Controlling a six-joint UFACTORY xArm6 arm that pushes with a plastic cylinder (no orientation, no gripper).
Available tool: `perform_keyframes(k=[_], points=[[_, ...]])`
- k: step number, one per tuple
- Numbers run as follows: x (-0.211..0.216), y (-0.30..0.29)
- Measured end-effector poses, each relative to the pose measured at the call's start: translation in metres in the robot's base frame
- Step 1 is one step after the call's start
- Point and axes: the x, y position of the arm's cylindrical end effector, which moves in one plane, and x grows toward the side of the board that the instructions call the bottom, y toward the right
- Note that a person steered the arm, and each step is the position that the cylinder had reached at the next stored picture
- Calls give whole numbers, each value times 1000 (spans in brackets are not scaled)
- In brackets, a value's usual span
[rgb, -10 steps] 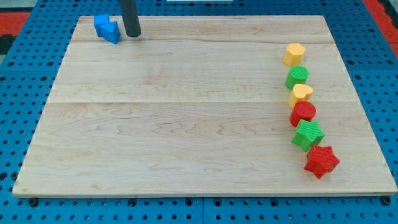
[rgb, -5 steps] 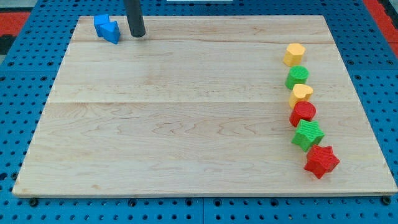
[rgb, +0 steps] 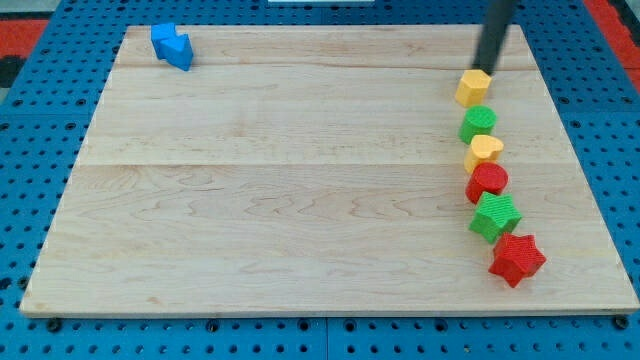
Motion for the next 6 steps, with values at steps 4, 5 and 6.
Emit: perform_keyframes(k=[4,5,6], points=[[259,28],[242,-38],[222,-116]])
